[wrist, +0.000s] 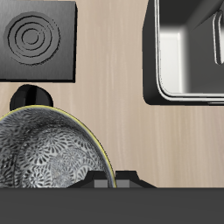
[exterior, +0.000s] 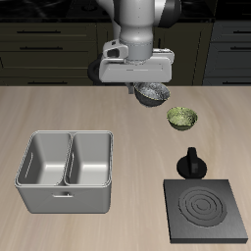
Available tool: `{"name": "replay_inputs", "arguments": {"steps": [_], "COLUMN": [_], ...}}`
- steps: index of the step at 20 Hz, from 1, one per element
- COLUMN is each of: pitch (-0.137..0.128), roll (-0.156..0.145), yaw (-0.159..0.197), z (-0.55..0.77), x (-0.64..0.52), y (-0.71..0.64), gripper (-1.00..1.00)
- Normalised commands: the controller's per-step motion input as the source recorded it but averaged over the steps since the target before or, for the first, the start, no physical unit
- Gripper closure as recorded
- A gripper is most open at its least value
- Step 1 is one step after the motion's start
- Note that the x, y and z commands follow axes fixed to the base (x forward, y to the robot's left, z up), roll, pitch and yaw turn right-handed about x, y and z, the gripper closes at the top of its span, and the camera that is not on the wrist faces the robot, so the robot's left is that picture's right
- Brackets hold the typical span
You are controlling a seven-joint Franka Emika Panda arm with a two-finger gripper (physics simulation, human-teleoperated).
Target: Place the black bowl on the flat stove
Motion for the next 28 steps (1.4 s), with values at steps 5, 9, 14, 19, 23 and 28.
{"name": "replay_inputs", "arguments": {"steps": [5, 9, 14, 19, 23, 28], "pitch": [-0.001, 0.021, 0.015, 0.007, -0.006, -0.003], "roll": [0.029, 0.014, 0.003, 0.011, 0.006, 0.026], "yaw": [0.032, -0.008, 0.002, 0.004, 0.009, 0.02], "z": [0.07, 0.02, 0.04, 0.09, 0.14, 0.12], "x": [0.34, 0.39, 0.38, 0.32, 0.29, 0.29], "y": [0.19, 0.14, 0.14, 0.15, 0.16, 0.26], "gripper": [1.0, 1.0, 1.0, 1.0, 1.0, 1.0]}}
